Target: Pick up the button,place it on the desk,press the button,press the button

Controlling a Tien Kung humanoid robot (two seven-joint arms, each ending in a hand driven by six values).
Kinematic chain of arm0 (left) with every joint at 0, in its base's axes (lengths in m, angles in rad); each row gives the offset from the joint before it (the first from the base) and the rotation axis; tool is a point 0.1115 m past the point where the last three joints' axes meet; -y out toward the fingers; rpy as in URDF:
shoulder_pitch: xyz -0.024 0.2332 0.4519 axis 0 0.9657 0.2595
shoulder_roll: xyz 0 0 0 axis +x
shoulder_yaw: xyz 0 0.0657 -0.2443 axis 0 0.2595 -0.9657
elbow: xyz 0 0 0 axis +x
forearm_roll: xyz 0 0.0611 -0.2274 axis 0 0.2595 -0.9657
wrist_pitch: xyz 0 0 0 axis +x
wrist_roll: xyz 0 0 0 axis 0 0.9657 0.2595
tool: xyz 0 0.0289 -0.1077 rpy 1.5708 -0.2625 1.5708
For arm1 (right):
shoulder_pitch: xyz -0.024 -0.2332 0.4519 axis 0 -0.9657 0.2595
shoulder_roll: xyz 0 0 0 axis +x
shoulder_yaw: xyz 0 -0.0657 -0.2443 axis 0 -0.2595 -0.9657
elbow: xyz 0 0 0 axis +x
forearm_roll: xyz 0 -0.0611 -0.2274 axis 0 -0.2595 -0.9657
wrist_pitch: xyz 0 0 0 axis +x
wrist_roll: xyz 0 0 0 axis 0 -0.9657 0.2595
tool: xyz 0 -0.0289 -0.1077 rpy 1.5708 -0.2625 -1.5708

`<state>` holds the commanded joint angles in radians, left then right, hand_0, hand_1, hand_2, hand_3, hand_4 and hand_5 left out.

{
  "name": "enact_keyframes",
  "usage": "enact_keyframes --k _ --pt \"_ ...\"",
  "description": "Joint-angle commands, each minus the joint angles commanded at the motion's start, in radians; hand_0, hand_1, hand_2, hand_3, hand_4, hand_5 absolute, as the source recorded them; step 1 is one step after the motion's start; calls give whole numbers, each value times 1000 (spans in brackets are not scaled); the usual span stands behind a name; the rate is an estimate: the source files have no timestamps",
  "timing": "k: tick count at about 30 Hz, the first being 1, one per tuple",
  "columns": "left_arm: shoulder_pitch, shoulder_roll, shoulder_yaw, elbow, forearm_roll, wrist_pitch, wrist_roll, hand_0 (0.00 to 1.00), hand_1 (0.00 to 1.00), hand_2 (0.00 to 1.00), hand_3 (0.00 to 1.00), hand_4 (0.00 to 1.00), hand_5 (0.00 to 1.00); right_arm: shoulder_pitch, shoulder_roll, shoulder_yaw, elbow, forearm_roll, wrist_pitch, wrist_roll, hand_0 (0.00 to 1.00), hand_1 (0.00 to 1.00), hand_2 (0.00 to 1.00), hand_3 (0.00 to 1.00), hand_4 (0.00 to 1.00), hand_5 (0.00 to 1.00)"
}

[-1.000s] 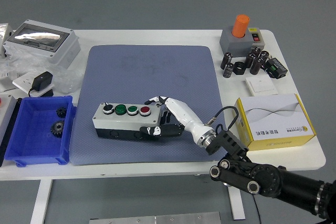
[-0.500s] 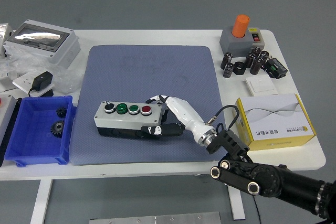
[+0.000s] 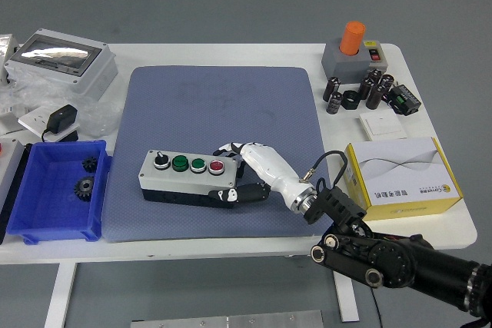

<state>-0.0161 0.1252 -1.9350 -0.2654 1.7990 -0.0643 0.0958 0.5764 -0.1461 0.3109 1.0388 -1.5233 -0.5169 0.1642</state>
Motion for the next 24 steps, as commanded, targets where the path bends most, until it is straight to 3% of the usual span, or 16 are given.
enact_keyframes --k 4,5,10,11,22,23,24 --pt "1 -1 -1 0 3 0 -1 780 760 731 811 927 681 0 -2 4 5 -19 -1 -3 817 749 737 728 578 131" --pt "2 -2 -2 0 3 0 -1 780 760 731 814 927 679 1 -3 6 7 -23 -1 -4 844 797 834 901 646 115" --pt "4 -3 -4 0 7 -3 -2 780 760 731 814 927 679 3 -8 10 19 -44 2 -11 844 797 834 901 646 115" --pt "4 -3 -4 0 8 -4 -2 782 760 731 813 928 678 4 -10 11 22 -47 3 -13 884 823 904 993 690 101" --pt "6 -3 -3 -1 4 -7 -2 782 761 731 813 925 677 2 -19 0 27 -74 6 -28 889 834 922 998 707 110" --pt "7 -3 -2 -1 3 -8 -2 781 760 730 813 924 672 2 -20 -1 29 -74 6 -28 897 841 936 998 769 134" --pt "8 -3 -2 -1 3 -8 -1 781 760 730 813 924 672 2 -21 -2 30 -74 6 -28 897 841 936 998 769 134"
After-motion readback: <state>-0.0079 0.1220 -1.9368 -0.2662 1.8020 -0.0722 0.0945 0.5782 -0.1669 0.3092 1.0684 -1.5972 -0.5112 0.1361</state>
